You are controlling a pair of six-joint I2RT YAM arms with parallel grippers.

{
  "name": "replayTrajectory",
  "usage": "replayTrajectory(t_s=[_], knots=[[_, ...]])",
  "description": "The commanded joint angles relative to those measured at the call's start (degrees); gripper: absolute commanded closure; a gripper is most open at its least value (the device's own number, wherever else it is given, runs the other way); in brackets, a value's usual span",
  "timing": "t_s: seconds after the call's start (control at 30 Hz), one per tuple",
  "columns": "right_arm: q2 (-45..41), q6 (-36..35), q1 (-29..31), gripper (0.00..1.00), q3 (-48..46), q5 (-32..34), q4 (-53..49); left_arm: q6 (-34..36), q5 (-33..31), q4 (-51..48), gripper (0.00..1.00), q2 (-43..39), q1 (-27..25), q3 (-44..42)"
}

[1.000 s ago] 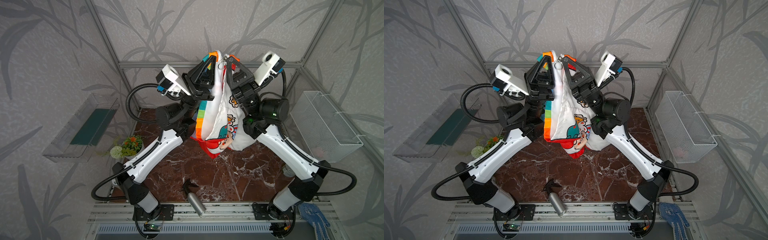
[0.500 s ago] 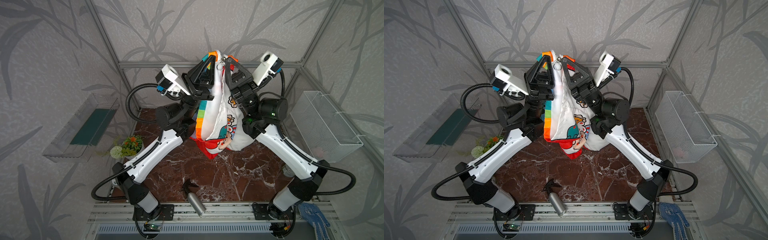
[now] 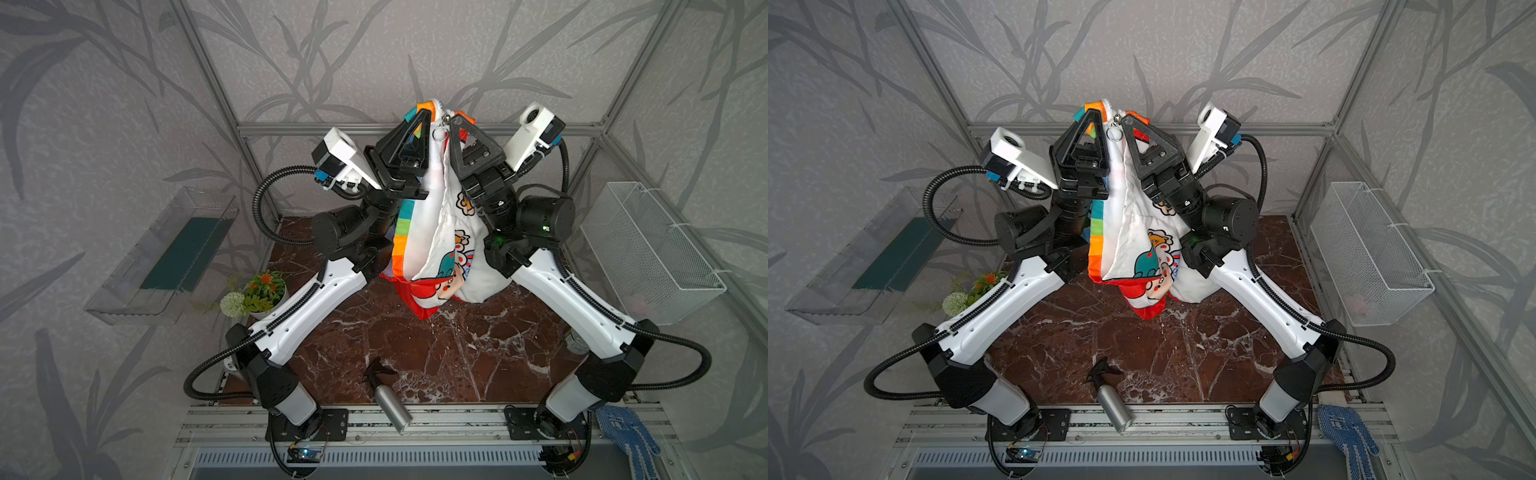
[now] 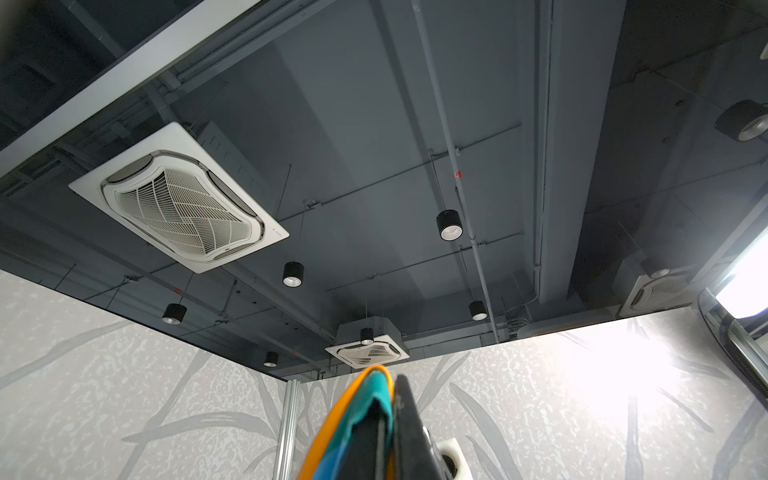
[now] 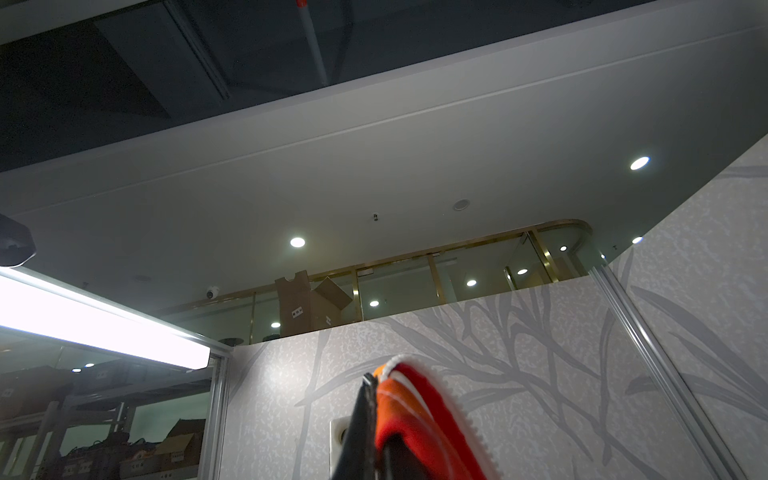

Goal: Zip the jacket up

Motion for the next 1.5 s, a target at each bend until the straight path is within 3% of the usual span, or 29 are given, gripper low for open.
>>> replayTrajectory(t_s=[0.0,1.47], knots=[[-0.1,0.3,-0.2,1.0,0.5,-0.2,1.5,-1.3,0.1,2.5,1.0,0.5,0.0,2.7],[1.4,0.9,-0.5,1.0,3.6,-0.3,2.3,-0.7,-0.5,3.4,1.0,-1.2,-0.3,0.4]])
